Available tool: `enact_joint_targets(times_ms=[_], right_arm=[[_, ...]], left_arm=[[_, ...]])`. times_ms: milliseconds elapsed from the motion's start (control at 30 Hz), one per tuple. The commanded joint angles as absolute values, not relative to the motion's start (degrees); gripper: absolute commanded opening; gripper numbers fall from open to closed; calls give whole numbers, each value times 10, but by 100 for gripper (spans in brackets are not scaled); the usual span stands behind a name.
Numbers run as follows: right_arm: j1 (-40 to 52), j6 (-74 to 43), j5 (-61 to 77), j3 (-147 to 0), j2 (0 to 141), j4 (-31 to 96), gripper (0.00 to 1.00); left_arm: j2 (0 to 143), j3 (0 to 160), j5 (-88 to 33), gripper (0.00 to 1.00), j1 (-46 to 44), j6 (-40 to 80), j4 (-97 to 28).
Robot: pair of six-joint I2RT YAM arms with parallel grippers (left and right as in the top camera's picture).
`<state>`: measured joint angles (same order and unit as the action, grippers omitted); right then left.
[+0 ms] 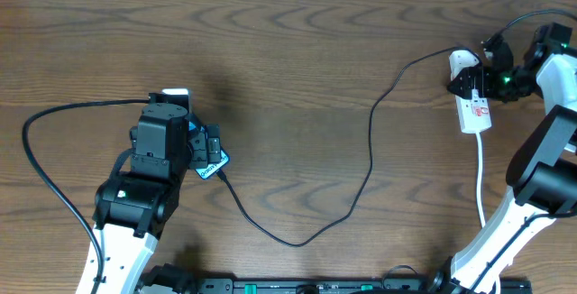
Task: Plug charger to phone and switch on socket
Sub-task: 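Press the power strip switch beside the plugged charger with the right gripper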
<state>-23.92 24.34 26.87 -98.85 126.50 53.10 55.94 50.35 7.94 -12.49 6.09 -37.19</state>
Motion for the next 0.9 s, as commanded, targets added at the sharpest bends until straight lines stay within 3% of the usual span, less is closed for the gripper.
enact_joint_targets(times_ms=[0, 867], right_arm=[[-238, 238, 295, -979, 1265, 531, 99], [-238, 222, 308, -979, 1265, 521, 99]], left_arm=[[561, 506, 91, 97, -126, 56, -373], [561, 506, 91, 97, -126, 56, -373]])
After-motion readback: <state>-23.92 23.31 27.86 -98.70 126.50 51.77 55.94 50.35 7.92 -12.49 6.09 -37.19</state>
